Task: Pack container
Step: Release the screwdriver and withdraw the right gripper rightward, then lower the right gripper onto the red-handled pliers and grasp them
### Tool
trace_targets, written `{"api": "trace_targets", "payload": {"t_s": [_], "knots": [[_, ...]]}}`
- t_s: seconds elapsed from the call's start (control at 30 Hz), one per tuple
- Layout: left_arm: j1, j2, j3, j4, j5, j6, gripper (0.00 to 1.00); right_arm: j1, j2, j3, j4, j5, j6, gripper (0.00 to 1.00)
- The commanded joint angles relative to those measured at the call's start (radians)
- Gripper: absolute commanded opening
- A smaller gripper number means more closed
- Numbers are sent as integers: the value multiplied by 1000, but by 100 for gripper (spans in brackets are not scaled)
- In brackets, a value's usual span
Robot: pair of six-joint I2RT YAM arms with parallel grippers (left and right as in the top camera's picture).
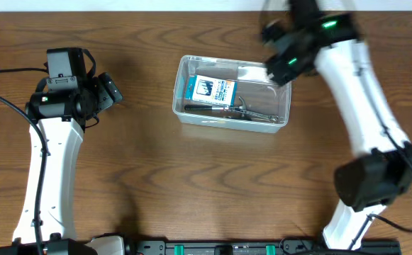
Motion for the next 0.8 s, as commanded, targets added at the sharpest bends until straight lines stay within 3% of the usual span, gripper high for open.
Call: {"api": "trace_targets", "payload": {"t_s": [0.0,0.1,0.37,0.6,0.77], "knots": [[4,-3,-6,-2,-16,17,98,-116,-64,124,-88,67,89,64],[4,-3,-6,-2,-16,17,98,-219,-89,142,-139,66,56,69],[4,-3,-6,-2,-16,17,98,-432,-85,57,-288,66,93,66],[4,-3,-6,-2,-16,17,98,-541,-85,-225,-209,55,103,67],[4,-3,-6,-2,-16,17,98,-572,-85,-447,-53,56,103,68]]}}
